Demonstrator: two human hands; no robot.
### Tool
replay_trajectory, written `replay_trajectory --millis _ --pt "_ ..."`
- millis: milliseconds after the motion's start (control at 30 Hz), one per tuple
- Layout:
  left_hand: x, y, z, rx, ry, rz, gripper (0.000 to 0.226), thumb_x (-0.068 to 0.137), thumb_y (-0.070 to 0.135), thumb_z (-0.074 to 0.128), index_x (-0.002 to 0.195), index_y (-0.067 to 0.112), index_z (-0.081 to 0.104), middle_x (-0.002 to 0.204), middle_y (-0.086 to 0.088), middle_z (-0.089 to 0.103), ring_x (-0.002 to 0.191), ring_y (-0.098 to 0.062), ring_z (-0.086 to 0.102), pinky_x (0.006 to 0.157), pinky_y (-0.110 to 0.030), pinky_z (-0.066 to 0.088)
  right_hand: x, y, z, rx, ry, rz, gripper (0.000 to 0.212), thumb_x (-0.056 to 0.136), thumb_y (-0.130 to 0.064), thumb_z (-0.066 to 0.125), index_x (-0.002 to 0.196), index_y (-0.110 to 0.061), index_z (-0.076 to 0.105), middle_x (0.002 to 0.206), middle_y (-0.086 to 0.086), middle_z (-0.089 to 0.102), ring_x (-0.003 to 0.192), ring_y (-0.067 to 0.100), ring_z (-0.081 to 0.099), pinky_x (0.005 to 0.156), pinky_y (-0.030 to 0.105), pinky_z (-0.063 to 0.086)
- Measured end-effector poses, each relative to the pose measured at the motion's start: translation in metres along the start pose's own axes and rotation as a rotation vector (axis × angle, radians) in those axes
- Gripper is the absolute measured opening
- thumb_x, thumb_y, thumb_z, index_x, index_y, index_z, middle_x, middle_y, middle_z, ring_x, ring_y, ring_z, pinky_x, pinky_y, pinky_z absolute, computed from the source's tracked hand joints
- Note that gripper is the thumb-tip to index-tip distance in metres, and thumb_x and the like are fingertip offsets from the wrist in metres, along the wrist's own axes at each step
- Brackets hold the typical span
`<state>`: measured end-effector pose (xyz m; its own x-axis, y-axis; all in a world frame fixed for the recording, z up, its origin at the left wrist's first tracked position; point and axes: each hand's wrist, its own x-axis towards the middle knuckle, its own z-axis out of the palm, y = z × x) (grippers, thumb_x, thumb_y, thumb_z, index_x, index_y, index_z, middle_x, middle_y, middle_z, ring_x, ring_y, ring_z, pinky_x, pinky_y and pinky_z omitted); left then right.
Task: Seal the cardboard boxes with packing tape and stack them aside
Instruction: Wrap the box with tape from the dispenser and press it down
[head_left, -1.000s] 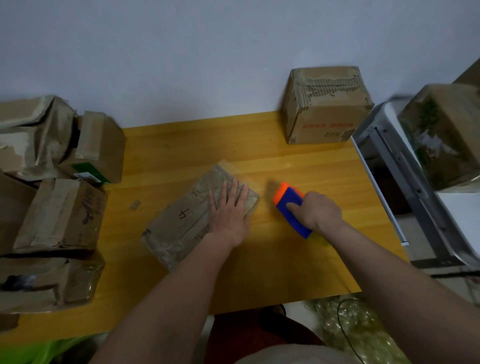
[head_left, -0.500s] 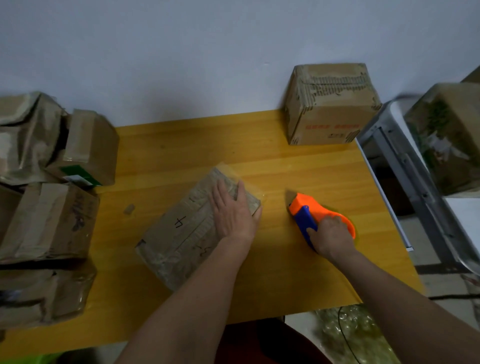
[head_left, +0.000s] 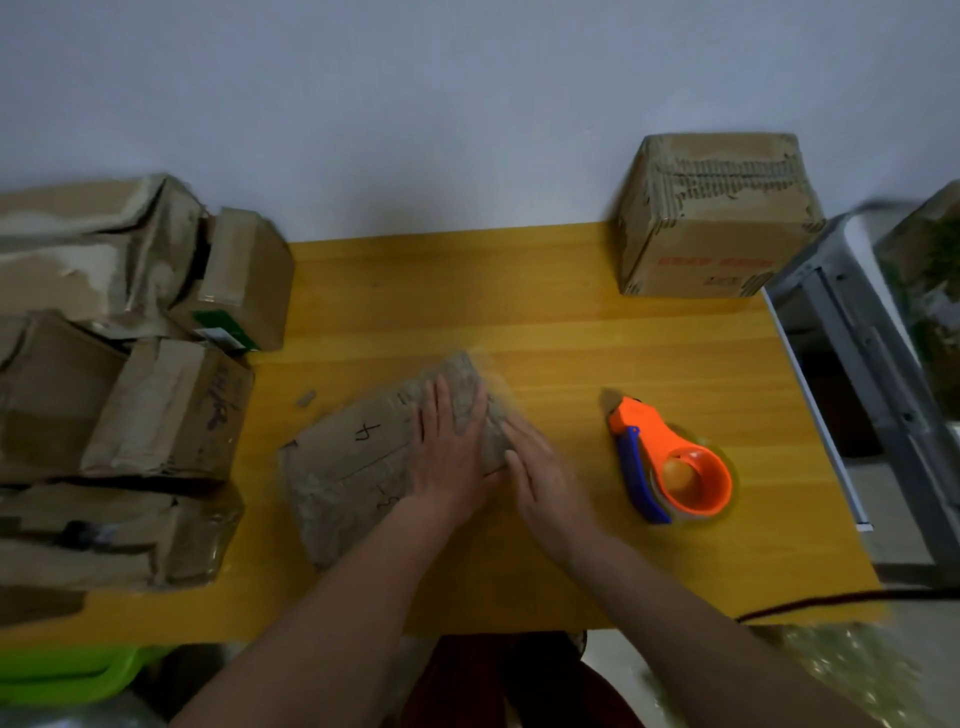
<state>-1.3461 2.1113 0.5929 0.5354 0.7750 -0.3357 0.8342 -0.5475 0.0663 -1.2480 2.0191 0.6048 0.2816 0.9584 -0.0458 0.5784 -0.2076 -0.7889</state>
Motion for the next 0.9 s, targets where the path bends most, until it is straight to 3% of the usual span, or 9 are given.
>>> replay_trajectory --millis 67,133,233,367,533,633,700,767,900 --pt "-0.002 -0.007 0.002 0.041 -0.001 0.02 0.1 0.088 0.07 0.039 0.15 0.023 -0.024 0.154 -0.019 -0.032 0.143 -0.035 -0.029 0.118 -0.05 -0.013 0.003 0.001 0.013 0.018 -0.032 0.068 0.046 0.101 -0.017 0.035 0.145 -0.004 0.035 0.153 0.008 0.03 0.143 0.015 0.024 0.111 0.009 0.007" --pt "-0.002 -0.013 0.004 0.065 0.007 0.03 0.101 0.088 0.073 0.029 0.15 0.013 -0.023 0.156 -0.017 -0.031 0.144 -0.031 -0.028 0.119 -0.05 -0.01 0.006 0.001 0.021 0.069 -0.029 0.127 0.047 0.101 -0.012 0.036 0.147 -0.004 0.029 0.155 0.008 0.026 0.144 0.016 0.021 0.111 0.011 0.007" --pt "0.0 -0.021 0.005 0.066 0.01 0.045 0.105 0.087 0.075 0.024 0.149 0.004 -0.021 0.157 -0.014 -0.028 0.145 -0.028 -0.026 0.12 -0.047 -0.011 0.011 -0.001 0.032 0.129 0.022 0.194 0.048 0.101 -0.012 0.037 0.147 -0.005 0.027 0.154 0.01 0.028 0.143 0.019 0.024 0.116 0.021 0.014" --pt "0.003 -0.034 0.005 0.054 0.013 0.115 0.109 0.083 0.079 0.026 0.151 0.006 -0.019 0.158 -0.012 -0.028 0.145 -0.025 -0.027 0.118 -0.044 -0.017 0.018 -0.001 0.04 0.268 0.063 0.33 0.046 0.102 -0.015 0.039 0.147 -0.008 0.03 0.15 0.008 0.035 0.139 0.019 0.032 0.116 0.034 0.025" --pt "0.001 -0.051 0.005 0.072 0.012 0.171 0.113 0.08 0.084 0.028 0.151 0.008 -0.02 0.157 -0.009 -0.03 0.144 -0.023 -0.03 0.118 -0.044 -0.016 0.025 0.003 0.046 0.407 -0.023 0.449 0.042 0.103 -0.026 0.037 0.143 -0.013 0.042 0.143 0.004 0.047 0.132 0.016 0.043 0.112 0.036 0.035" --pt "0.0 -0.059 0.004 0.063 0.001 0.208 0.117 0.078 0.085 0.032 0.151 0.01 -0.021 0.157 -0.008 -0.031 0.143 -0.022 -0.031 0.119 -0.043 -0.015 0.034 -0.003 0.037 0.406 -0.068 0.454 0.045 0.103 -0.038 0.032 0.141 -0.018 0.044 0.142 0.001 0.047 0.134 0.019 0.041 0.113 0.038 0.032" --pt "0.001 -0.064 0.002 0.058 -0.001 0.243 0.116 0.079 0.084 0.034 0.151 0.011 -0.021 0.157 -0.007 -0.031 0.143 -0.021 -0.031 0.119 -0.043 -0.014 0.043 -0.011 0.031 0.377 0.028 0.422 0.047 0.103 -0.033 0.033 0.147 -0.015 0.034 0.149 -0.001 0.036 0.141 0.014 0.028 0.115 0.025 0.02" --pt "0.001 -0.068 0.002 0.055 0.002 0.275 0.115 0.08 0.082 0.034 0.151 0.012 -0.021 0.157 -0.006 -0.031 0.143 -0.02 -0.031 0.119 -0.041 -0.016 0.051 -0.019 0.03 0.363 0.038 0.366 0.047 0.104 -0.028 0.033 0.148 -0.014 0.031 0.151 -0.002 0.033 0.141 0.011 0.026 0.11 0.018 0.019" --pt "0.001 -0.071 0.003 0.059 0.005 0.296 0.115 0.081 0.081 0.036 0.15 0.012 -0.023 0.156 -0.006 -0.033 0.142 -0.02 -0.033 0.119 -0.041 -0.016 0.063 -0.018 0.036 0.398 -0.048 0.374 0.045 0.105 -0.025 0.032 0.148 -0.012 0.032 0.153 0.003 0.033 0.141 0.016 0.029 0.118 0.034 0.023"
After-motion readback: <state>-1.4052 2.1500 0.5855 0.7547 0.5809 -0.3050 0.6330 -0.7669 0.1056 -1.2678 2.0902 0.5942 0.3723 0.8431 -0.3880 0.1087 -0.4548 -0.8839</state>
